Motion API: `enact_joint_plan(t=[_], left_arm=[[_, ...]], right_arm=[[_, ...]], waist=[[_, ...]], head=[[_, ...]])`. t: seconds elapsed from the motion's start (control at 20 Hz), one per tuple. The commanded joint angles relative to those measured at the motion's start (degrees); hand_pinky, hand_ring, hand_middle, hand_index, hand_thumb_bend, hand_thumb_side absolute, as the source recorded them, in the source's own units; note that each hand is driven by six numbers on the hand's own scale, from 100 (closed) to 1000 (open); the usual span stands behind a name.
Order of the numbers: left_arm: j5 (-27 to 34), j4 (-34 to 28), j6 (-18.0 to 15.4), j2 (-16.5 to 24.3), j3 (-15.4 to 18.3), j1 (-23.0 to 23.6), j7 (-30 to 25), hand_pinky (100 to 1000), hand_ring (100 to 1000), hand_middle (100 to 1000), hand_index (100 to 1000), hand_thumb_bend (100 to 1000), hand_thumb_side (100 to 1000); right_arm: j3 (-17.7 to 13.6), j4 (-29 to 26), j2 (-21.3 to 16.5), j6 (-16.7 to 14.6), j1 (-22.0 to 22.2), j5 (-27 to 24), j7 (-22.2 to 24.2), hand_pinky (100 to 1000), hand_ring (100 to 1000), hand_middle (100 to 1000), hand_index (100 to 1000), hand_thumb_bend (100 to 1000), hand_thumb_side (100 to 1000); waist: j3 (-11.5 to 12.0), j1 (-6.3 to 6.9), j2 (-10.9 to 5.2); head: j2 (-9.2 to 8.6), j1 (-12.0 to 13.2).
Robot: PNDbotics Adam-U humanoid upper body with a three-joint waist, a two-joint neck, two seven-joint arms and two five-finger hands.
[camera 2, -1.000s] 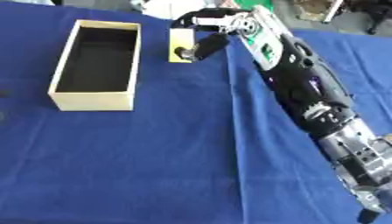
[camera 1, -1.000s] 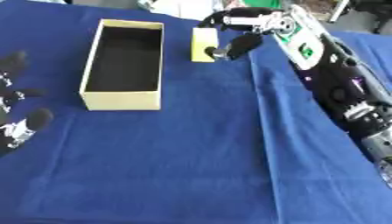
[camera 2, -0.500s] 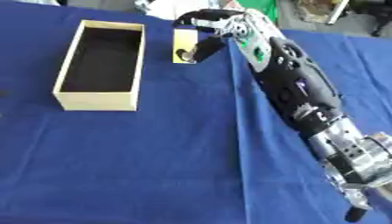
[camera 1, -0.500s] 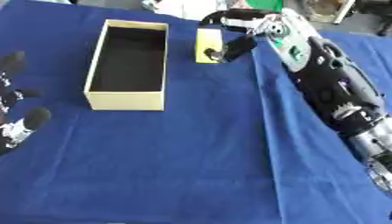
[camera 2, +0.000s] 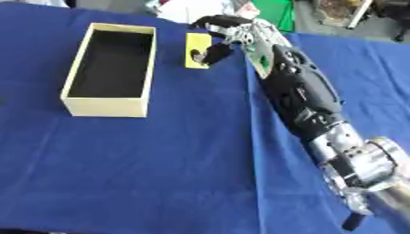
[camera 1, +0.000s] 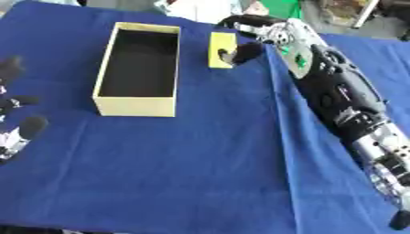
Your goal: Pick up objects on the table and place them in the box.
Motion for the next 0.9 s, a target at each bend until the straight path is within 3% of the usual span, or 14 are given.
enact_joint_plan(t=[0.05,0.4,0.55,0.65,0.7,0.75,0.9], left_arm=[[0.17,-0.84,-0.10,0.91,-0.06,-0.96,-0.13,718,1000,949,952,813,572],[0.32,-0.83,-0.08,0.86,-0.04,-0.92,-0.10,718,1000,948,952,805,575],[0.33,-0.80,-0.05,0.81,-0.01,-0.86,-0.08,718,1000,948,952,797,578],[0.35,-0.79,0.00,0.76,0.01,-0.86,-0.01,718,1000,948,952,788,581],[0.36,-0.78,0.03,0.75,0.02,-0.86,0.03,718,1000,948,952,787,581],[0.35,-0.76,0.07,0.74,0.03,-0.85,0.07,718,1000,948,952,780,583],[0.33,-0.76,0.16,0.74,0.08,-0.83,0.20,718,1000,947,952,777,582]], right_arm=[[-1.10,0.72,-0.73,0.25,-1.60,1.36,-1.15,929,1000,993,1000,100,488],[-1.93,2.80,-0.80,1.04,-1.43,2.66,-2.12,925,1000,966,1000,100,476],[-2.10,3.12,-0.73,1.13,-1.24,2.90,-2.61,900,1000,823,1000,100,393],[-2.23,3.07,-0.73,1.08,-1.13,2.88,-3.41,875,973,675,1000,100,248],[-2.27,2.98,-0.75,1.02,-1.07,2.81,-3.93,873,969,661,1000,100,238],[-2.32,2.81,-0.78,0.93,-1.04,2.66,-4.53,853,936,557,1000,100,140],[-2.24,1.89,-0.96,0.51,-0.96,2.21,-6.50,845,917,513,1000,100,100]], waist=[[0.29,0.49,-0.76],[1.00,0.56,-0.54],[1.00,0.53,-0.52],[0.95,0.49,-0.53],[0.91,0.48,-0.54],[0.87,0.46,-0.56],[0.75,0.41,-0.63]], head=[[-0.82,-0.37],[-0.95,-0.58],[-0.84,-0.58],[-0.78,-0.59],[-0.76,-0.59],[-0.75,-0.59],[-0.73,-0.57]])
